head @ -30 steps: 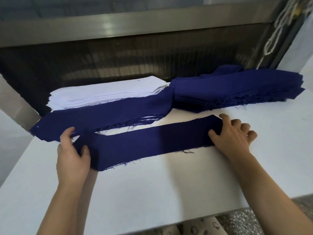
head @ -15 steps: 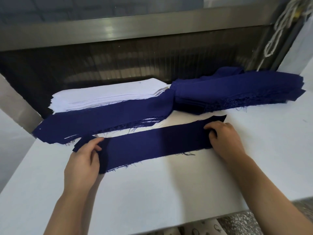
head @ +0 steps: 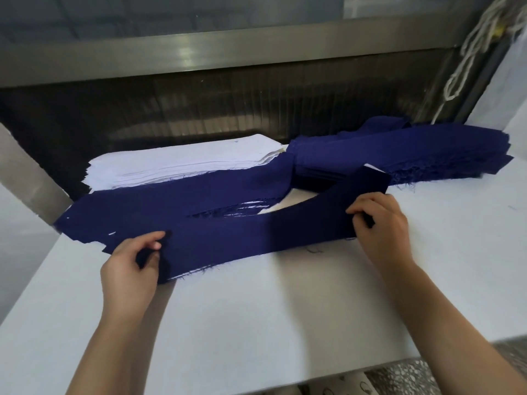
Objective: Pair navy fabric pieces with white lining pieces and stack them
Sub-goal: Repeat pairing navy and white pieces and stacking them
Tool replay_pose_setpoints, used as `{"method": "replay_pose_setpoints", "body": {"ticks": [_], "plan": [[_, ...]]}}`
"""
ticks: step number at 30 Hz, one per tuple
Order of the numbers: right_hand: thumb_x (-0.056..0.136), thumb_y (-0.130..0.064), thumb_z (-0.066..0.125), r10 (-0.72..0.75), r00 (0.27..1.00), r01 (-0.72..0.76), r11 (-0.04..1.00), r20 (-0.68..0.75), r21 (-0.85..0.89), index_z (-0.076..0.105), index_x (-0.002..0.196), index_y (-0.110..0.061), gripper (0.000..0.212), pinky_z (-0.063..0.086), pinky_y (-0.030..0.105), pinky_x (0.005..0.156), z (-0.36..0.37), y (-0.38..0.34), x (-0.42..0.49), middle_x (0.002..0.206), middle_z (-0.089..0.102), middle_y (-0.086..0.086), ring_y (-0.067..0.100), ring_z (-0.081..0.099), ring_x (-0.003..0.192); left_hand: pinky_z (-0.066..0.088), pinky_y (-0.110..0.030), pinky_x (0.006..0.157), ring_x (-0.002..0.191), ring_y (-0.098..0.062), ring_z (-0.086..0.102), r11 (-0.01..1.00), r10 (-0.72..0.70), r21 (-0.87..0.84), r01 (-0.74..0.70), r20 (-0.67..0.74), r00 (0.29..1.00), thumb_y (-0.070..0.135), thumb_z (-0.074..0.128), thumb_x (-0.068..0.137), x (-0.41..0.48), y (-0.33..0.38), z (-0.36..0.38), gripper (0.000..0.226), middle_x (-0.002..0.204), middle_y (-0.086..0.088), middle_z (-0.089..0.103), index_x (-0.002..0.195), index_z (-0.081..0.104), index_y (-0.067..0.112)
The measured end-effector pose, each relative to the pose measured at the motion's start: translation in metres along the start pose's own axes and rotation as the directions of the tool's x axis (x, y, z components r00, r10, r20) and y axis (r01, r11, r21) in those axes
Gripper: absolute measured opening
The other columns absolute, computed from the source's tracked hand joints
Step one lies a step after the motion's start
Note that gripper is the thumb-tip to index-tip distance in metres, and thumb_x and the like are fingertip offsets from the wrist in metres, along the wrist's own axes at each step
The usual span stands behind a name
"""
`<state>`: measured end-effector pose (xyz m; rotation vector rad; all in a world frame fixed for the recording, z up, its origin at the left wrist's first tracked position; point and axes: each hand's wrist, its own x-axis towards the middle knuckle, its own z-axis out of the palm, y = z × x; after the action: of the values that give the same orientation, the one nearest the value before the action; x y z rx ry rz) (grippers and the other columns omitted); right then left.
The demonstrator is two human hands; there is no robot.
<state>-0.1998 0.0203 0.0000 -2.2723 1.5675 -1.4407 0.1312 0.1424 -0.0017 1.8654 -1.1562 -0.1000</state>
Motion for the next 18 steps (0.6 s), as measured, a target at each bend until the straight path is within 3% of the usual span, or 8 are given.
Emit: {"method": "replay_pose_setpoints", "body": {"ticks": [4,8,12,18], "plan": [[0.069,0.024,0.059,-0.034,0.997,0.033,0.999,-0.076,-0.006,0.068,0.073,0.000,0.026,0.028,0.005,0.076,0.000,-0.004,0.005,0.086,0.063,0.015,0.025,0.050,0.082,0.041,-0.002,0.083,0.086,0.012,0.056,0.984,-0.011,-0.176,-0.003,-0.078,0.997,-0.008,0.058,0.086,0.015,0.001,-0.002,0.042,0.093,0.010,0.065,0.098,0.068,0.030],[0.072,0.021,0.059,-0.003,0.997,0.005,1.000,-0.083,0.026,0.068,0.075,0.000,0.022,0.029,0.009,0.074,0.010,-0.011,0.013,0.088,0.063,0.014,0.024,0.049,0.083,0.047,-0.021,0.088,0.087,0.008,0.060,0.948,-0.080,-0.316,0.031,-0.143,0.987,-0.006,0.060,0.085,0.040,-0.003,0.000,0.047,0.089,0.022,0.066,0.089,0.066,0.041],[0.075,0.017,0.059,0.031,0.999,-0.028,0.996,-0.032,0.085,0.069,0.077,-0.001,0.020,0.028,0.001,0.078,0.032,-0.022,0.026,0.090,0.062,0.010,0.018,0.046,0.086,0.051,-0.034,0.091,0.084,0.003,0.061,0.904,-0.184,-0.420,0.078,-0.216,0.959,-0.007,0.058,0.083,0.070,-0.009,0.003,0.036,0.093,0.014,0.065,0.093,0.065,0.027],[0.079,0.013,0.055,0.113,0.992,-0.121,0.973,0.051,0.196,0.068,0.080,-0.002,0.019,0.030,0.002,0.077,0.070,-0.038,0.046,0.091,0.059,0.002,0.015,0.046,0.089,0.048,-0.032,0.100,0.097,-0.004,0.062,0.877,-0.300,-0.455,0.157,-0.263,0.917,-0.008,0.056,0.083,0.107,-0.021,0.004,0.033,0.103,0.001,0.066,0.101,0.064,0.019]]}}
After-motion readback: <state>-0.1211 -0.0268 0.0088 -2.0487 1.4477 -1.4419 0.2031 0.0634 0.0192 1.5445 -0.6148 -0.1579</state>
